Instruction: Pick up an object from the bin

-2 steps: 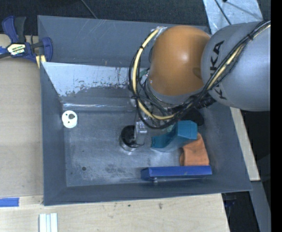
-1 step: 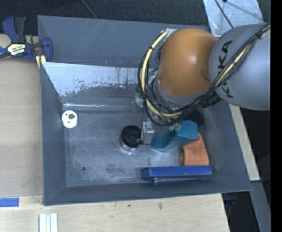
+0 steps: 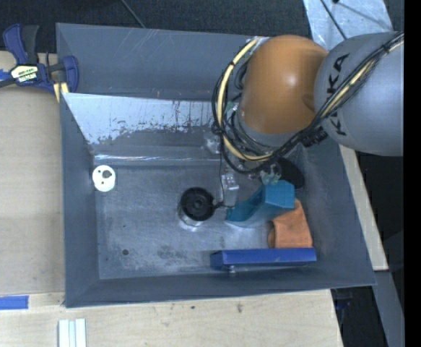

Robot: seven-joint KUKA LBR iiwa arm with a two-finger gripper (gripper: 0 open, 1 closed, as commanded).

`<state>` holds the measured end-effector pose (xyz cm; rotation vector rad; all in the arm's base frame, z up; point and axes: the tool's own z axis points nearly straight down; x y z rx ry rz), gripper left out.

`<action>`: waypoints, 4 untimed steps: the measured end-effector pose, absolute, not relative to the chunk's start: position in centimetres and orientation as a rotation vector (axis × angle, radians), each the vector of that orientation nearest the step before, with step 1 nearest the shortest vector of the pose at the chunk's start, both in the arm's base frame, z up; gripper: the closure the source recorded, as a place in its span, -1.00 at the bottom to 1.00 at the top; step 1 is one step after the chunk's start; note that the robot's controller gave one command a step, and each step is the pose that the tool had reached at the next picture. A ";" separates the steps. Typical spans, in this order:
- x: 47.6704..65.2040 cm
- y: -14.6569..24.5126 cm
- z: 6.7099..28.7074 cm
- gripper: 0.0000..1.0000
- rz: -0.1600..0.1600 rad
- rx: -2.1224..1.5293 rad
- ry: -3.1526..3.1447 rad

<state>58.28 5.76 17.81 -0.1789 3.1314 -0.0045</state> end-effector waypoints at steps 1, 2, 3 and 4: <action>57.2 6.6 15.6 -1.00 0.001 -0.061 3.136; 57.1 7.2 10.7 -1.00 0.000 -0.261 3.121; 57.6 7.1 7.2 -1.00 0.002 -0.259 3.138; 58.7 5.2 7.5 1.00 0.002 -0.385 3.110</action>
Offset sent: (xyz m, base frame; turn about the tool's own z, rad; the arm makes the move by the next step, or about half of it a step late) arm -0.0117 0.0176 -0.0952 -0.0827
